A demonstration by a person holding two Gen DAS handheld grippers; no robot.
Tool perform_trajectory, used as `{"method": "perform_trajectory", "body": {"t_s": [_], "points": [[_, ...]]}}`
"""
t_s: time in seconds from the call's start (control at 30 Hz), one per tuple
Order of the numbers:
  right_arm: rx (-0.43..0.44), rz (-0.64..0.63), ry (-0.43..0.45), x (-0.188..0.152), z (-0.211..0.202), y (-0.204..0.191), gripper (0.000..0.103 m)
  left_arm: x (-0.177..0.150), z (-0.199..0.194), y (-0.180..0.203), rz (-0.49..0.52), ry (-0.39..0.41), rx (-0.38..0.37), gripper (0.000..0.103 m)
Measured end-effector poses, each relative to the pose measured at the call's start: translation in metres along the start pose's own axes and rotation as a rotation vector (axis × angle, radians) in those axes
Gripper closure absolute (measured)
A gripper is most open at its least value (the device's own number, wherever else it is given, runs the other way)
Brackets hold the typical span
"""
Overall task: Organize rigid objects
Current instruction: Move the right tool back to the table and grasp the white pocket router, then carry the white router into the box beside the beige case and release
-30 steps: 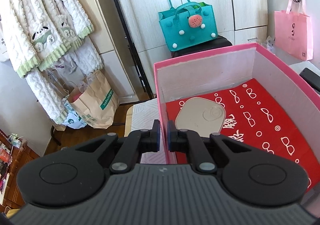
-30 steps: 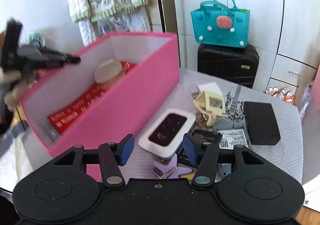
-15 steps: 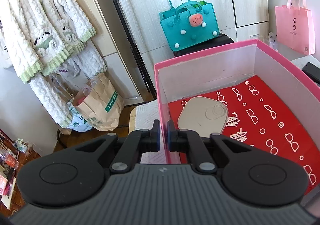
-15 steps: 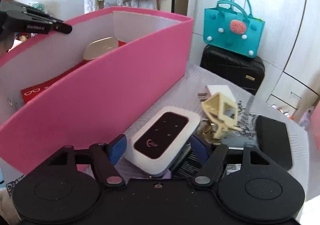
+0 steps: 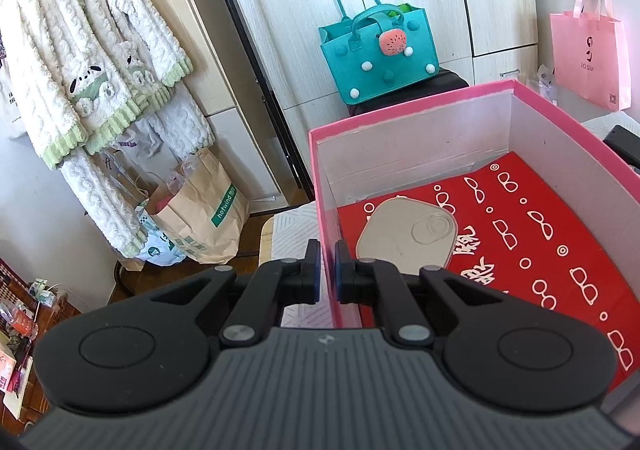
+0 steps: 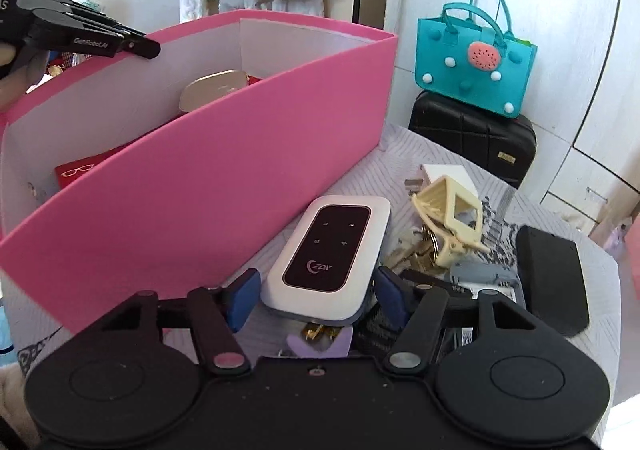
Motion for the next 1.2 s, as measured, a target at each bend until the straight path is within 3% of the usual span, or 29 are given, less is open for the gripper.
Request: {"method": "perform_trajectory", "body": {"t_s": [0.2, 0.33, 0.6, 0.87, 1.0, 1.2], "points": [[-0.007, 0.036, 0.006, 0.001, -0.021, 0.006, 0.038, 0.0, 0.0, 0.0, -0.01, 0.0, -0.003, 0.096], [0.004, 0.051, -0.069, -0.007, -0.027, 0.01, 0.038, 0.0, 0.0, 0.001, -0.008, -0.001, -0.002, 0.096], [-0.069, -0.03, -0.029, -0.007, -0.031, 0.0, 0.034, 0.0, 0.0, 0.002, -0.018, -0.003, -0.009, 0.096], [-0.077, -0.053, -0.048, -0.002, 0.001, 0.002, 0.03, 0.0, 0.001, 0.001, -0.023, -0.007, -0.009, 0.096], [-0.091, -0.099, -0.052, 0.001, 0.008, 0.0, 0.038, 0.0, 0.002, 0.0, -0.027, -0.02, -0.01, 0.095], [-0.11, -0.11, 0.002, 0.012, -0.011, -0.003, 0.038, 0.001, -0.01, 0.002, 0.006, -0.034, -0.023, 0.095]]}}
Point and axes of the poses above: each gripper's, at about its wrist camera, not at the fingertips, and z roughly the way its jaws point, y to its right, x to its top, the point moved 6 cm from there along z, roughly the way its jaws point, and after that the axes turned 12 degrees about y, right-handed, at the moved point
